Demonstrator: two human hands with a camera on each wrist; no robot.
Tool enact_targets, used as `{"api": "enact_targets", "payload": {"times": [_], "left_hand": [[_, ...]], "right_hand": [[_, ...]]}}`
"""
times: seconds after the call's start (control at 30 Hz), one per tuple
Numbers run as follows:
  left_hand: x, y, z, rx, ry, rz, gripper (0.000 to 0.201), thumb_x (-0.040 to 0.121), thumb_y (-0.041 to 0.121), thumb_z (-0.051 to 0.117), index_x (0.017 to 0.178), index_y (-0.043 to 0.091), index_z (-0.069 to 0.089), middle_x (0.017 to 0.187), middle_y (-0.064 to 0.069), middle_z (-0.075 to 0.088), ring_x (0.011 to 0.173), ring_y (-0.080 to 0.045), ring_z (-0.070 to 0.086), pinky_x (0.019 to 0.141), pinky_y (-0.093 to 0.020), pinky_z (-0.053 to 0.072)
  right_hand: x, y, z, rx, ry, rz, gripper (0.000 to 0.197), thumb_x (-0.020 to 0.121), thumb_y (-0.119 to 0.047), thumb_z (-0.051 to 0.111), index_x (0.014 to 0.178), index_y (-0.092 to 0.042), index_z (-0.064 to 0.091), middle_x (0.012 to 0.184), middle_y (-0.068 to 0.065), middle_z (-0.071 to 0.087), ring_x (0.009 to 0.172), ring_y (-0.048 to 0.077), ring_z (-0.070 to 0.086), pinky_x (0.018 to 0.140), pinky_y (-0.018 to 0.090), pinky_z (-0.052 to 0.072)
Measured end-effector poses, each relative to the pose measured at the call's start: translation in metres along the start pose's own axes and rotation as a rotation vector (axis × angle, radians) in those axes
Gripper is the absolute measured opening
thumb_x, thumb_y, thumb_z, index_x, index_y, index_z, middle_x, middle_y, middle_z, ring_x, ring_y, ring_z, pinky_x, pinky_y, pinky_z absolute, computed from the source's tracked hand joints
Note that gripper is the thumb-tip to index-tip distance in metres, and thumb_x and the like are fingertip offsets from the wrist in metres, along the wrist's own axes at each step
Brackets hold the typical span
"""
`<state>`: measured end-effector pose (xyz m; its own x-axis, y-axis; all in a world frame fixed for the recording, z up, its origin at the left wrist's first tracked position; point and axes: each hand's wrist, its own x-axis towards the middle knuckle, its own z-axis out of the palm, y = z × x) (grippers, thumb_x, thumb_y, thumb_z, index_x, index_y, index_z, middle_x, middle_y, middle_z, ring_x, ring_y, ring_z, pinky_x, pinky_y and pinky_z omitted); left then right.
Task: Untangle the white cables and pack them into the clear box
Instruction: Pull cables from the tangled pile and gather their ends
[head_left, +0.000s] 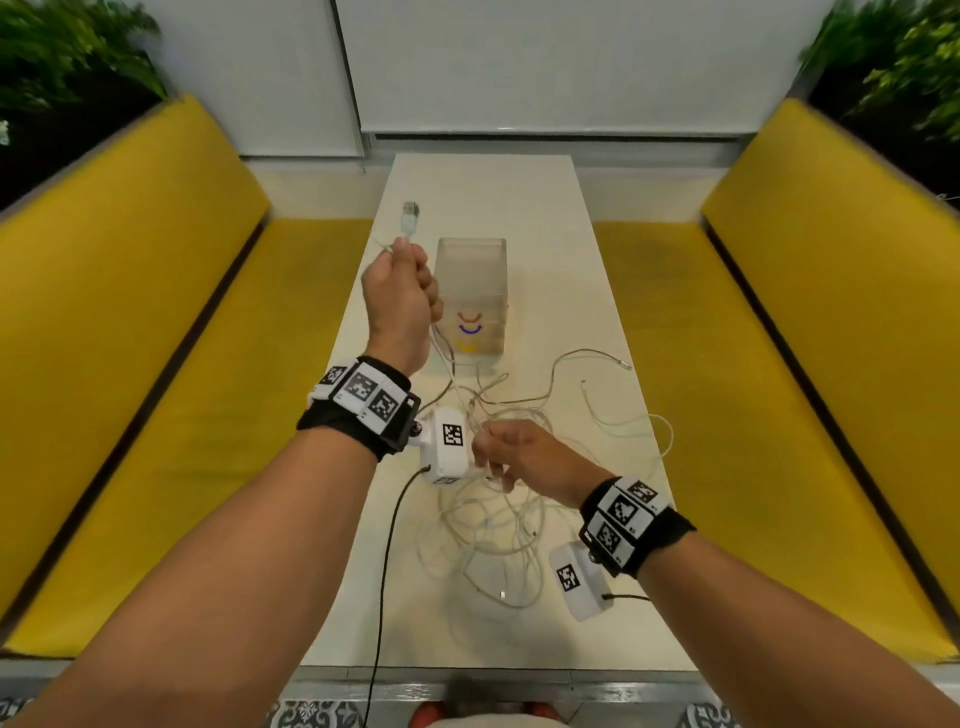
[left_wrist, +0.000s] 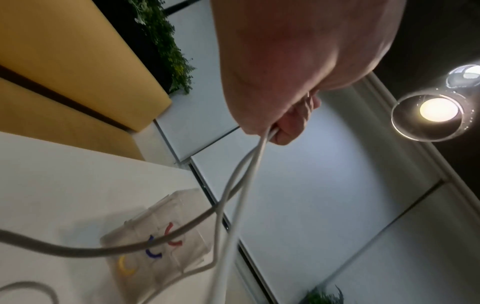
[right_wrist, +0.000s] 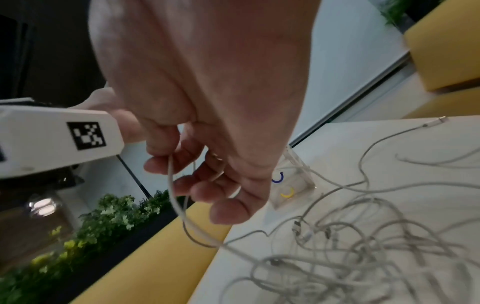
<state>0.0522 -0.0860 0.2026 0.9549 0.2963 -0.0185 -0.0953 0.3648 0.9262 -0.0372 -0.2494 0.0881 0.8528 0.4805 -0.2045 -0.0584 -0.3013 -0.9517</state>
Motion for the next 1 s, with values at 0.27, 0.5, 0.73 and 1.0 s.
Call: {"api": "enact_targets", "payload": {"times": [0.27,0.5,0.73,1.0], "left_hand": [[0.006,0.007,-0.01,0.016,0.011,0.065,0.038,0.109,0.03,0.04,0.074,0.018,0.045,0.055,0.007,0.031,0.047,-0.009,0.023,0.041,-0.023,0.021],[-0.012,-0.022,-0.014,0.525,-0.28,0.185,0.034,0.094,0.042,0.067,0.075,0.017,0.053,0.066,-0.004,0.051,0.059,-0.009,0.048,0.055,-0.033,0.046],[-0.036,-0.038,0.003,0.701,-0.662,0.093,0.043,0.087,0.037,0.079,0.071,0.0,0.063,0.057,0.005,0.059,0.057,-0.015,0.049,0.056,-0.027,0.04],[-0.021,0.0,0.008,0.819,-0.694,0.172,0.033,0.09,0.026,0.077,0.064,0.015,0.061,0.051,0.014,0.045,0.049,-0.005,0.038,0.051,-0.02,0.032]], "right_hand": [[-0.018,0.077,0.0,-0.452,-0.143,0.288,0.035,0.097,-0.005,0.039,0.074,-0.017,0.062,0.095,0.005,0.065,0.096,0.027,0.062,0.079,0.029,0.045],[-0.007,0.033,-0.021,-0.147,0.245,0.128,0.026,0.096,-0.018,0.047,0.074,-0.016,0.062,0.067,0.003,0.062,0.057,0.007,0.056,0.056,0.026,0.039],[0.001,-0.074,-0.053,-0.273,0.345,-0.059,0.034,0.083,0.006,0.048,0.064,-0.02,0.058,0.077,0.004,0.064,0.073,0.017,0.056,0.067,0.033,0.043],[-0.005,-0.092,-0.062,-0.214,0.46,-0.194,0.023,0.098,-0.009,0.055,0.079,-0.007,0.069,0.051,-0.025,0.059,0.051,-0.006,0.053,0.057,0.013,0.039]]}}
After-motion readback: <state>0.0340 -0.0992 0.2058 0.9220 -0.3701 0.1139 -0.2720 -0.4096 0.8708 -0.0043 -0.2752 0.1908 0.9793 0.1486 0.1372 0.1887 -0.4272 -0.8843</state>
